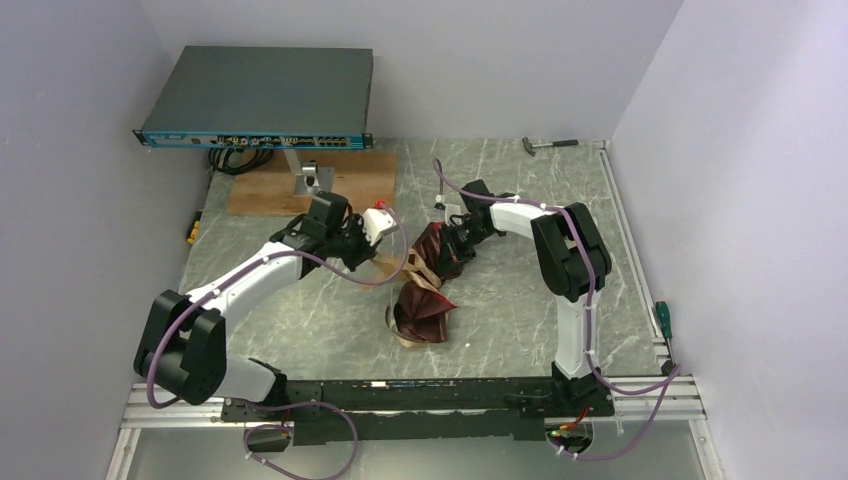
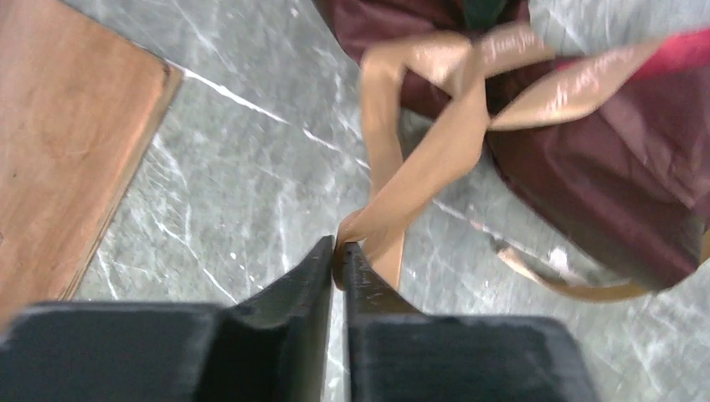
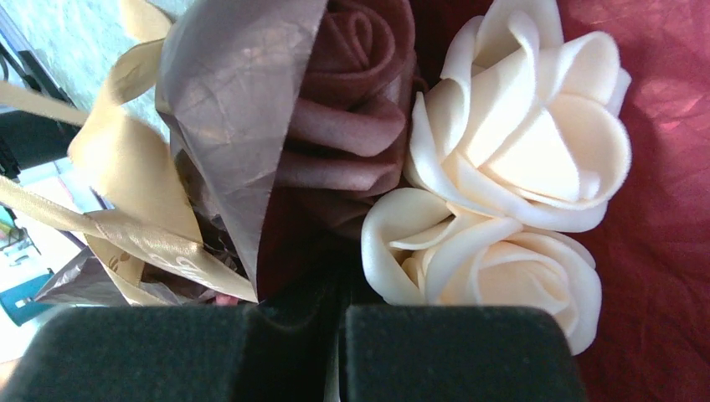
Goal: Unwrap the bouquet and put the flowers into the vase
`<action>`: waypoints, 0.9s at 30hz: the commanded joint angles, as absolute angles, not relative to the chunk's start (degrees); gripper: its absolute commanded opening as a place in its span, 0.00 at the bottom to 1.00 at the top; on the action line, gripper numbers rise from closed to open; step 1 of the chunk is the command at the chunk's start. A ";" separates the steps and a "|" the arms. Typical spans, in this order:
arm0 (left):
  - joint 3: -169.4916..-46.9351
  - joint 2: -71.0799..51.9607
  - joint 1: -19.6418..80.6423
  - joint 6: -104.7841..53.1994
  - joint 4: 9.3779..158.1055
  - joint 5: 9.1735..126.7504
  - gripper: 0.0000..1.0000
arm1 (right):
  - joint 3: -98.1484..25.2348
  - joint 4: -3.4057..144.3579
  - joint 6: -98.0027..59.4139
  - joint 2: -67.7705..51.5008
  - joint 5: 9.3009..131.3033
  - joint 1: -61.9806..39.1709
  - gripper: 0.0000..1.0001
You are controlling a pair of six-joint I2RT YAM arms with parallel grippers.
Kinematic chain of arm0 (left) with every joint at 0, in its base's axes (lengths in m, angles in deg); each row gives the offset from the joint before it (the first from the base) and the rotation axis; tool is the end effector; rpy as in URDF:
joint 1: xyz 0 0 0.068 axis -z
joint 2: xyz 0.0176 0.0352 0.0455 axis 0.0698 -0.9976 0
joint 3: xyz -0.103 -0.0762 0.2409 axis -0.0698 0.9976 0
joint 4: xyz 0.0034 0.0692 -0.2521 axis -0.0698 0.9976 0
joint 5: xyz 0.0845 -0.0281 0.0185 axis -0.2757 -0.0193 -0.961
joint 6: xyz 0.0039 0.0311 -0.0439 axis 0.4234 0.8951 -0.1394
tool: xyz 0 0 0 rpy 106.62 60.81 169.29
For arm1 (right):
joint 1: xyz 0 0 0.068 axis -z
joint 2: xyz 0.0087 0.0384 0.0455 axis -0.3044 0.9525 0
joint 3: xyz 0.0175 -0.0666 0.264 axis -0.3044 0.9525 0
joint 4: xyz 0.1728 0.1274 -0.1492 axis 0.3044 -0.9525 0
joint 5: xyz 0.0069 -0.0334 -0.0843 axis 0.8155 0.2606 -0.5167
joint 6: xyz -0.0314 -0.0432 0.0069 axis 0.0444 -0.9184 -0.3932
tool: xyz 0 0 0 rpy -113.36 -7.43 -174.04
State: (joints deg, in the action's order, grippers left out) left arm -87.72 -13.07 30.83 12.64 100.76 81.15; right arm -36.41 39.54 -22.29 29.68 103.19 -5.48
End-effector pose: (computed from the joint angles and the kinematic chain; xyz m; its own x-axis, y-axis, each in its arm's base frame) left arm 0.2564 -0.1443 0.2419 -0.2353 0.5902 -0.7722 0.8611 0.4950 0.1159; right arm 0.3526 0.1763 0.1228 -0.9155 -0.3374 -0.2191 -0.3955 0.6556 0.6432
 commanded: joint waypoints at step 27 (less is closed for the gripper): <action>-102.59 -26.82 40.12 31.49 111.05 89.20 0.16 | -33.82 40.60 -27.58 35.03 86.06 -5.48 0.00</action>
State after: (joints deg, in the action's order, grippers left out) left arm -99.79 -28.39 40.99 30.12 108.39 89.07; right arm -36.48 39.50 -22.27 29.70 103.19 -5.48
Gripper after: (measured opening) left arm 0.272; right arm 0.007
